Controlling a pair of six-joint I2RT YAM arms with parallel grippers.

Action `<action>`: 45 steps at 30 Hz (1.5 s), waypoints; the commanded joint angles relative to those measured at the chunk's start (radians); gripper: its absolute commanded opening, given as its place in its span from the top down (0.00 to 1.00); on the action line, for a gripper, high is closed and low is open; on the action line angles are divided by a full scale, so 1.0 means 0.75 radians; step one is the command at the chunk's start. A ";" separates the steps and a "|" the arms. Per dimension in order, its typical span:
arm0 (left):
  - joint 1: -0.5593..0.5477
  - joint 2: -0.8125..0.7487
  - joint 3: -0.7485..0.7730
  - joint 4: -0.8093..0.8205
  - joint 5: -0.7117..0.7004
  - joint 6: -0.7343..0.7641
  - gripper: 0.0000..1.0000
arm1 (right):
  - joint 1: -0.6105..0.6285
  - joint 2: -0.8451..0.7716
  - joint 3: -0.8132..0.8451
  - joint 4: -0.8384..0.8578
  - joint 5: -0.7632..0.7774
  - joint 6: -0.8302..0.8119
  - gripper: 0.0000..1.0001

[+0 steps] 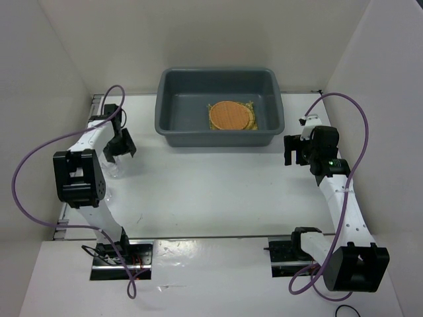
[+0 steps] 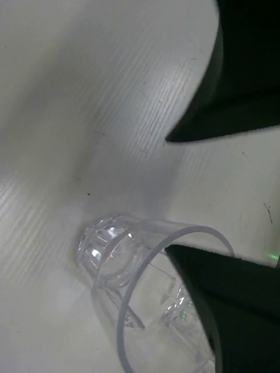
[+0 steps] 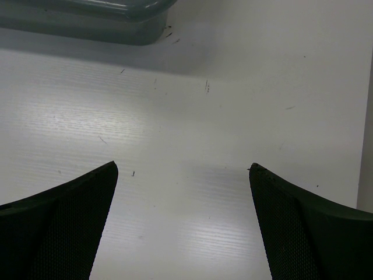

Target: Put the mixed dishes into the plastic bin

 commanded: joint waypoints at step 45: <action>-0.609 0.783 1.468 -0.352 0.117 0.132 0.83 | -0.019 0.009 -0.006 0.065 -0.032 0.011 0.02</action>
